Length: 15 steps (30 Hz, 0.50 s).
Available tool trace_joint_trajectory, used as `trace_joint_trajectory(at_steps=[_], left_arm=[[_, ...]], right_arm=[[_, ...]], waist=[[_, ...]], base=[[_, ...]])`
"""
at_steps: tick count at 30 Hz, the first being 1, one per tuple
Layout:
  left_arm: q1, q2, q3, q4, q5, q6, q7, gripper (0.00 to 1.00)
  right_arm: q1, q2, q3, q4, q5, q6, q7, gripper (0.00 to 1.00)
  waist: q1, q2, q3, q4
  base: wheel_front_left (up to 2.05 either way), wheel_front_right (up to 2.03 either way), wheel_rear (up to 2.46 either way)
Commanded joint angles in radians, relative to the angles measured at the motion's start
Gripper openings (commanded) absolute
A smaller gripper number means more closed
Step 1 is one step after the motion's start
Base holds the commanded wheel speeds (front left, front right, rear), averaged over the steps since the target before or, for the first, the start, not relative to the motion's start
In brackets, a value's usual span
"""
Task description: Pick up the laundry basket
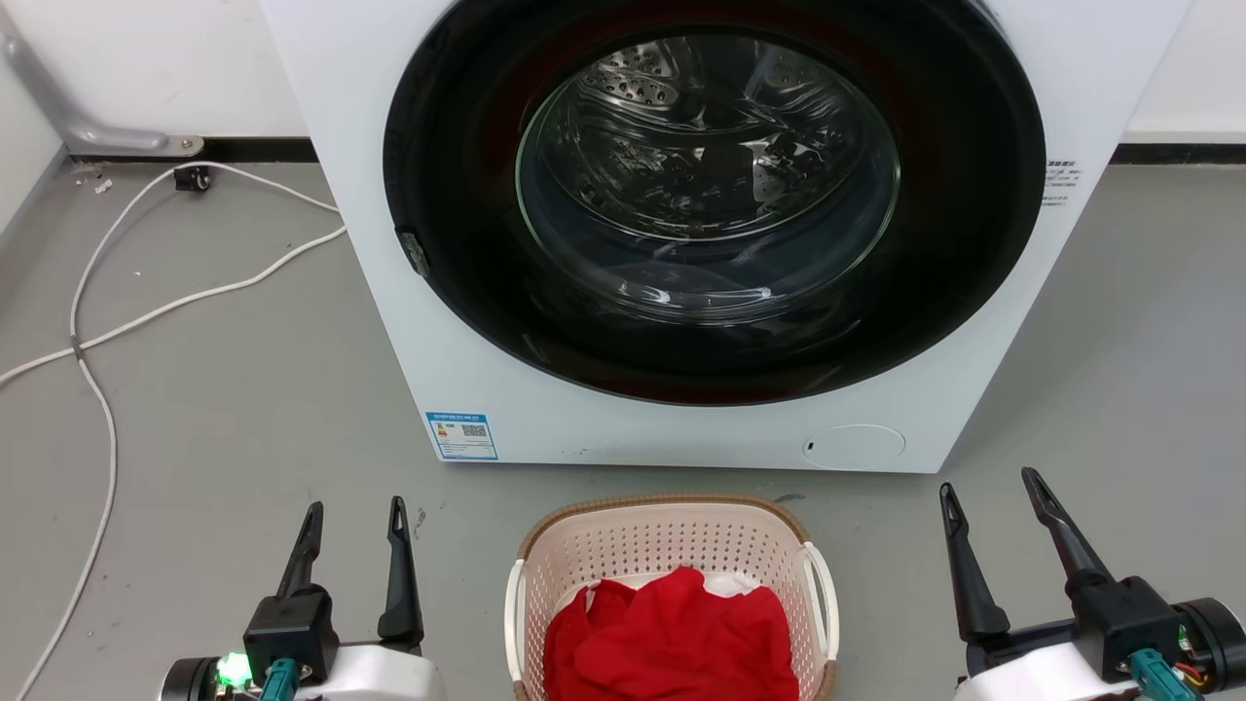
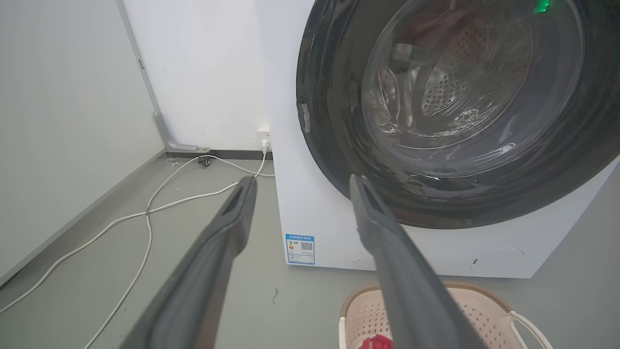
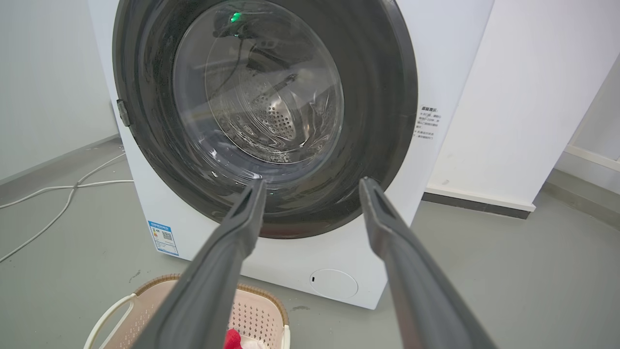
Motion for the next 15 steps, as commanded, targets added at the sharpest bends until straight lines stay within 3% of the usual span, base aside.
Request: trace_joint_trajectory(at_steps=[1,9,15], left_arm=[[0.003,-0.002,0.003,0.003,0.0,-0.001,-0.002,1.0],[-0.03,-0.002,-0.007,0.038,-0.009,-0.014,-0.002,1.0],[-0.091,-0.002,-0.012,0.126,-0.009,-0.038,-0.002,1.0]], right_arm=[[0.006,0.0,0.0,-0.003,0.0,0.0,-0.002,1.0],[-0.008,0.0,0.0,0.013,-0.004,0.0,-0.002,1.0],[-0.055,0.0,0.012,0.108,-0.024,0.0,-0.002,1.0]], waist=[[0.0,0.0,0.001,0.0],[0.0,0.0,0.013,0.003],[0.0,0.0,0.047,0.0]], base=[[0.0,0.0,0.0],[0.0,0.0,0.0],[0.0,0.0,0.0]])
